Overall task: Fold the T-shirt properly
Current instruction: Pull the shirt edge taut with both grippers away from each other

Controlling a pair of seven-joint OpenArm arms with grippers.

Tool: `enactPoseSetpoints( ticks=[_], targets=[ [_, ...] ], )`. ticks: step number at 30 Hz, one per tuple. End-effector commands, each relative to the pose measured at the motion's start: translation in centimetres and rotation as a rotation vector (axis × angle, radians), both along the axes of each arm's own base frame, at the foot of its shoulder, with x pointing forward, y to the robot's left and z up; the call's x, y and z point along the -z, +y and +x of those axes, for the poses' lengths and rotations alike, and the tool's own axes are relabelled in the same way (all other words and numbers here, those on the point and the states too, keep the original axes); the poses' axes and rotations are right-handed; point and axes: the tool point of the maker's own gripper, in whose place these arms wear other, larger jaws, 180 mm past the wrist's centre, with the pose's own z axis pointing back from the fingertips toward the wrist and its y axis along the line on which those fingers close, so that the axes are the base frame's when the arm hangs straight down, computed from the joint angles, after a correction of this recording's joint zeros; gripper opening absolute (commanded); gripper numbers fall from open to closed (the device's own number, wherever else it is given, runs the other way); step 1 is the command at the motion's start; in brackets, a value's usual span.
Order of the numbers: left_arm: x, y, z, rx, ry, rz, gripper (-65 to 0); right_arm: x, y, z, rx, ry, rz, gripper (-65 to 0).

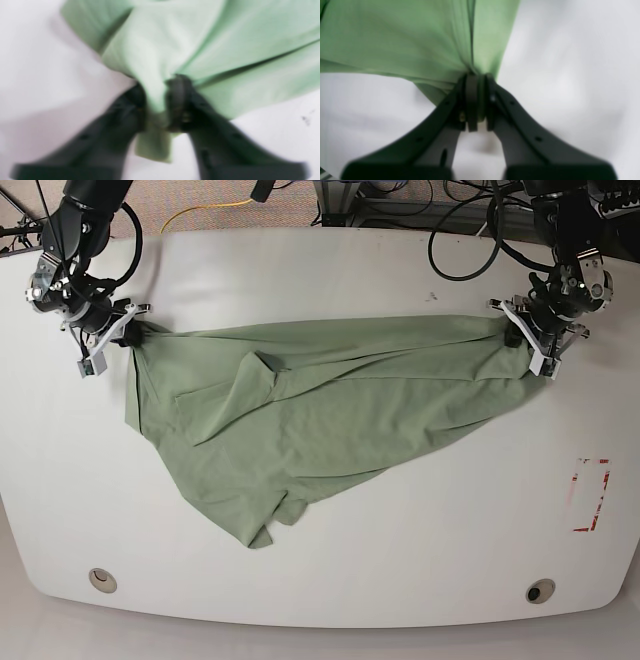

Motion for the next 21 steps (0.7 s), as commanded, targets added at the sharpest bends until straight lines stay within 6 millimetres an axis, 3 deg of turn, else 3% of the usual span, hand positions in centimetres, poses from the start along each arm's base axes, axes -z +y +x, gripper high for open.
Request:
enactPoseSetpoints(
  ticks=[1,8,12,17,21],
  targets=[
    [0.6,0.8,-1.3,0.008,0.067,0.047,-64.9,-0.5,-0.6,-0.9,-0.027,0.027,-0.056,-65.0],
    [1.0,2.4,-3.6,0.117,0.168,0.115,-58.2,-1.0,-0.4,-3.5,-0.067,0.062,-0.105,-65.0],
    [0.1,4.5,-5.3,0.148,0.214,0.19,-58.1,-1.4,-0.6,-5.6,-0.086,0.106,-0.146,-65.0],
    [-1.6,5.3,-6.3,0.197,0.21,0.269,-57.8,-1.7,0.2,-7.9,-0.087,0.12,-0.155,-65.0],
    [-2.4,5.5,-6.6,0.221,0.205,0.3,-47.1,-1.5,0.6,-9.2,-0.091,0.142,-0.152,-65.0]
  ],
)
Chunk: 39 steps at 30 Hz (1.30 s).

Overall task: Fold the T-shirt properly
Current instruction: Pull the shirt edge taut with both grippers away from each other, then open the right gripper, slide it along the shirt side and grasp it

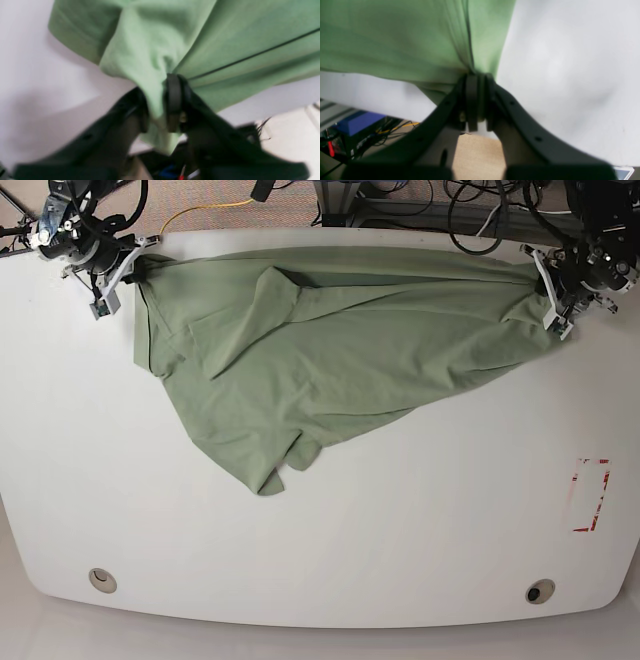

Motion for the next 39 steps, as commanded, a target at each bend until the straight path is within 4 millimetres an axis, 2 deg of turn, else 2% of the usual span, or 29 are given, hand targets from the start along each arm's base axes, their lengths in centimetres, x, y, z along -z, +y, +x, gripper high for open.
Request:
enactPoseSetpoints(
  ticks=[1,5,9,13,19,22,25,27,29,35,39],
  targets=[
    [-1.4,0.8,0.6,0.02,-0.032,0.044,-43.3,-0.5,-0.4,-0.2,-0.002,-0.005,-0.026,-65.0],
    [-1.7,0.7,1.0,0.023,-0.045,0.047,-25.4,-0.2,0.1,-0.5,0.009,-0.003,-0.011,-65.0],
    [-2.6,0.2,1.6,0.043,-0.076,0.052,-15.7,-0.3,0.2,-0.4,0.008,-0.009,-0.009,-65.0],
    [-3.9,-0.4,2.4,0.071,-0.12,0.064,-14.7,-1.8,0.5,0.6,-0.021,-0.054,-0.036,-65.0],
    [-5.7,0.2,4.4,0.081,-0.179,0.092,-15.0,-3.7,-0.1,0.5,-0.006,-0.056,-0.095,-63.3],
    [-6.4,0.2,5.8,0.075,-0.218,0.09,-15.0,-4.4,-1.0,1.2,0.047,-0.091,-0.104,-52.3],
    [-6.1,0.2,7.1,0.044,-0.235,0.061,-15.0,-4.9,-1.6,2.0,0.074,-0.122,-0.108,-36.5],
    [-5.7,0.3,8.0,0.018,-0.24,0.039,-15.0,-5.2,-1.6,2.4,0.076,-0.135,-0.108,-29.5],
    [-5.4,0.5,8.7,-0.001,-0.24,0.023,-15.0,-5.3,-1.6,2.7,0.077,-0.143,-0.109,-26.5],
    [-4.7,0.3,10.8,-0.008,-0.235,-0.012,-15.1,-5.9,-1.7,4.2,0.081,-0.176,-0.107,-26.3],
    [-4.3,0.5,11.2,-0.02,-0.225,-0.025,-15.1,-7.3,-1.6,6.9,0.08,-0.249,-0.103,-26.0]
  ],
)
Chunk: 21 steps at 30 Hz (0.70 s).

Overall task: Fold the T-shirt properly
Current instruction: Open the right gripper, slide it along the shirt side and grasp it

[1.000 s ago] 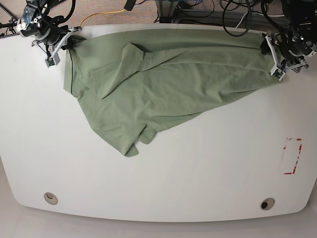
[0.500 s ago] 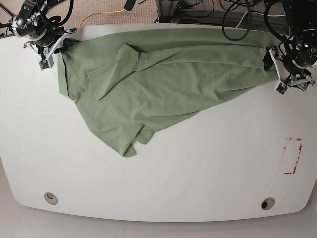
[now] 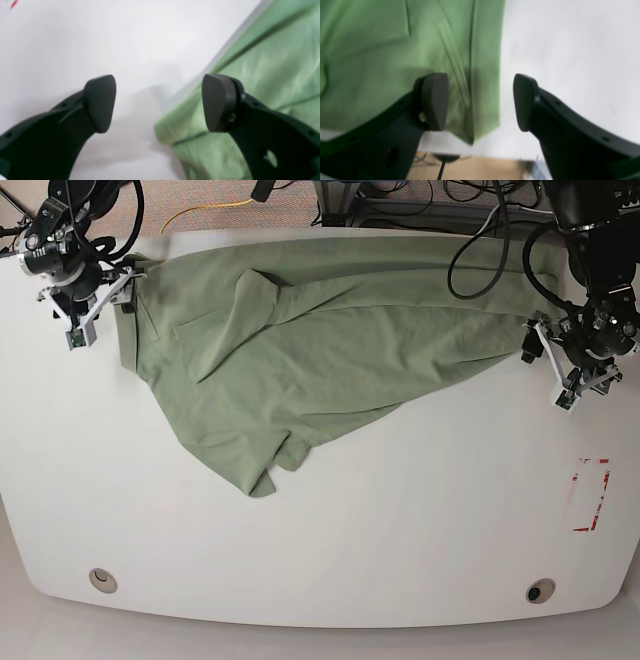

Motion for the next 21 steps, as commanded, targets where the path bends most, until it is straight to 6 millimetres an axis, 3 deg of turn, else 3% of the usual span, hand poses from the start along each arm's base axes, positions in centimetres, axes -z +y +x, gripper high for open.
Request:
enactPoseSetpoints(
  ticks=[1,10,15,21],
  targets=[
    [-0.9,0.7,0.6,-0.002,-0.026,0.017,-15.1,-2.4,-0.3,3.1,-0.014,-0.106,-0.015,-25.8],
    [-1.0,0.7,0.6,-0.006,-0.029,0.015,-15.1,-2.1,1.9,11.4,-0.132,-0.134,0.07,-26.3],
    [-0.5,0.1,0.4,-0.008,-0.024,-0.004,-15.3,-1.6,1.9,15.5,-0.124,-0.147,0.154,-26.3],
    [-0.1,-1.0,0.4,-0.012,-0.028,-0.035,-15.3,0.0,4.6,20.0,-0.193,-0.141,0.249,-26.3]
  ],
)
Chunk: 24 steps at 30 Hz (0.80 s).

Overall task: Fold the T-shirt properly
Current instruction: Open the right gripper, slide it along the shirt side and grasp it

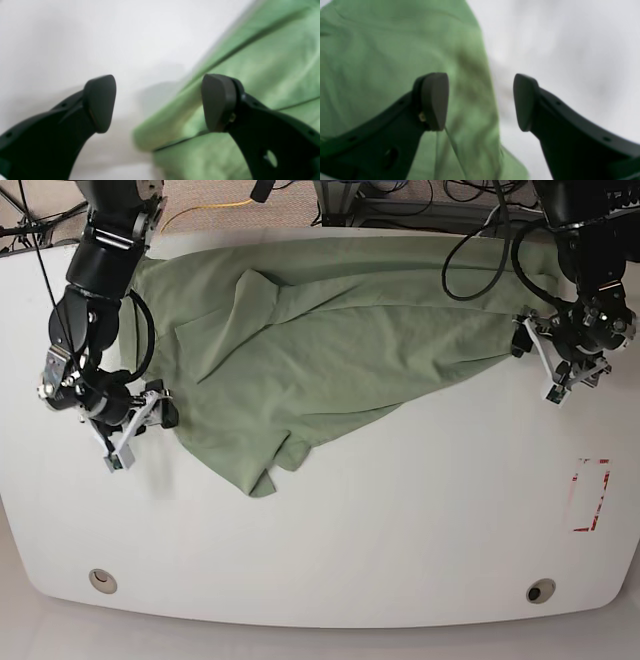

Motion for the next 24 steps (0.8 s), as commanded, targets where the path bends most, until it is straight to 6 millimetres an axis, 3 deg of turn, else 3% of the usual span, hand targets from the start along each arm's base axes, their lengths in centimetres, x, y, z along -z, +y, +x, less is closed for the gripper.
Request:
enactPoseSetpoints(
  ticks=[1,6,11,18,21,24],
  targets=[
    [-1.3,0.8,0.9,0.002,-0.04,0.023,-15.3,-0.7,0.4,2.8,-0.008,-0.049,0.051,-26.3],
    [-1.1,0.5,0.7,-0.005,-0.037,0.011,-15.3,1.1,1.5,3.8,-0.01,-0.04,0.111,-26.3],
    [-1.1,1.7,0.3,-0.063,-0.046,0.0,-15.3,2.6,2.4,4.0,-0.03,-0.018,0.132,-26.3],
    [-1.4,2.8,0.0,-0.137,-0.074,-0.025,-14.9,3.0,3.1,3.9,-0.037,-0.009,0.139,-26.5],
    [-1.2,1.6,0.4,-0.108,-0.07,-0.039,-14.7,3.1,4.2,4.0,-0.045,-0.011,0.158,-26.6],
    [-1.3,-0.6,1.8,-0.097,-0.108,-0.088,-14.6,3.0,4.3,4.1,-0.045,-0.015,0.16,-33.0]
  ],
)
